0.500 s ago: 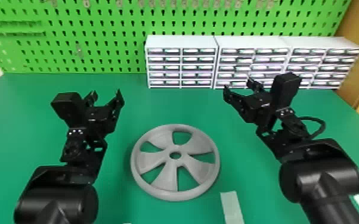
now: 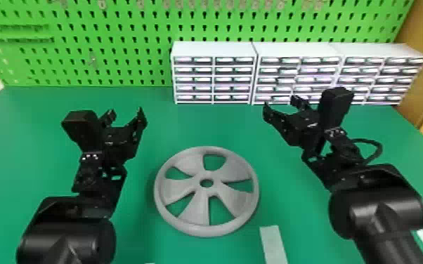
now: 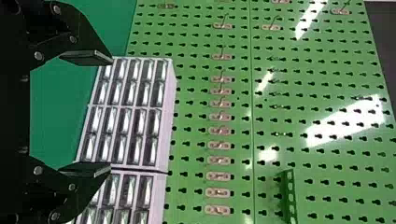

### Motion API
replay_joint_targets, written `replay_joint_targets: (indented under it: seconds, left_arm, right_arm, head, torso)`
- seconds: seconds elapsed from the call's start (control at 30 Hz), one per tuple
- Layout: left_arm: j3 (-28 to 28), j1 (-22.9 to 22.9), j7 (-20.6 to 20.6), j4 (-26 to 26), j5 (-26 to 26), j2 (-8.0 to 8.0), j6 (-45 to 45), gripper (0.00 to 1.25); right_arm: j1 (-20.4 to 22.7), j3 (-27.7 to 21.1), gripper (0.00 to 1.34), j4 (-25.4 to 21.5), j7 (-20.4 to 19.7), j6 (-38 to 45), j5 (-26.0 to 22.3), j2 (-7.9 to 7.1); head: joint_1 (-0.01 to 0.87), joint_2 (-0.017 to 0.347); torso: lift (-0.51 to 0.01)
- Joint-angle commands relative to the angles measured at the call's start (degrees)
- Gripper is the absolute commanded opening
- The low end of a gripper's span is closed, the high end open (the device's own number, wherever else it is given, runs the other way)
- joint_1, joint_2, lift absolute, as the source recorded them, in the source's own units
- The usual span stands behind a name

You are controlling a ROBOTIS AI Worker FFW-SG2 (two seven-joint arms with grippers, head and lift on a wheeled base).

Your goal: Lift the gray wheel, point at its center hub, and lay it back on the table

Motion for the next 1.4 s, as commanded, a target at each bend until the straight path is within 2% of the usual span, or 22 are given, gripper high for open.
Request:
replay_joint_targets:
  seconds: [0.0, 0.6, 0.8, 0.9, 1.0, 1.13, 1.37]
  left_arm:
    - [0.03, 0.04, 0.0, -0.09, 0.09, 0.0, 0.16, 0.71]
    - [0.29, 0.04, 0.0, -0.62, 0.18, 0.0, 0.86, 0.71]
    - [0.64, 0.13, 0.0, -0.79, 0.18, 0.0, 0.86, 0.71]
    - [0.64, 0.22, 0.0, -0.79, 0.18, 0.0, 0.86, 0.71]
    - [0.55, 0.22, 0.0, -0.79, 0.18, 0.0, 0.86, 0.71]
    - [0.55, 0.22, 0.0, -0.79, 0.09, 0.09, 0.95, 0.71]
    - [0.38, 0.22, 0.0, -0.79, 0.09, 0.44, 1.22, 0.71]
  right_arm:
    - [0.0, -0.01, 0.87, 0.0, 0.0, 0.44, 0.05, 0.06]
    - [-0.09, -0.1, 0.87, -0.18, 0.0, 3.43, -0.3, 0.59]
    - [-0.62, 0.25, 0.87, -2.2, -0.35, 9.58, -0.3, 0.24]
    - [-0.79, 0.96, 0.87, -4.48, -2.37, 14.07, -0.65, -0.29]
    - [-1.23, 2.01, 0.87, -6.68, -4.83, 19.34, -1.79, -1.26]
    - [-2.46, 3.95, 0.87, -8.96, -7.29, 25.84, -4.52, -3.37]
    - [-6.07, 8.08, 0.87, -11.43, -12.04, 36.65, -13.22, -7.76]
  head:
    - [0.692, 0.048]
    - [0.692, 0.048]
    - [0.692, 0.048]
    - [0.692, 0.048]
    - [0.692, 0.048]
    - [0.692, 0.048]
    - [0.692, 0.048]
  torso:
    - [-0.096]
    - [-0.096]
    - [-0.096]
    - [-0.096]
    - [-0.096]
    - [-0.096]
    - [-0.096]
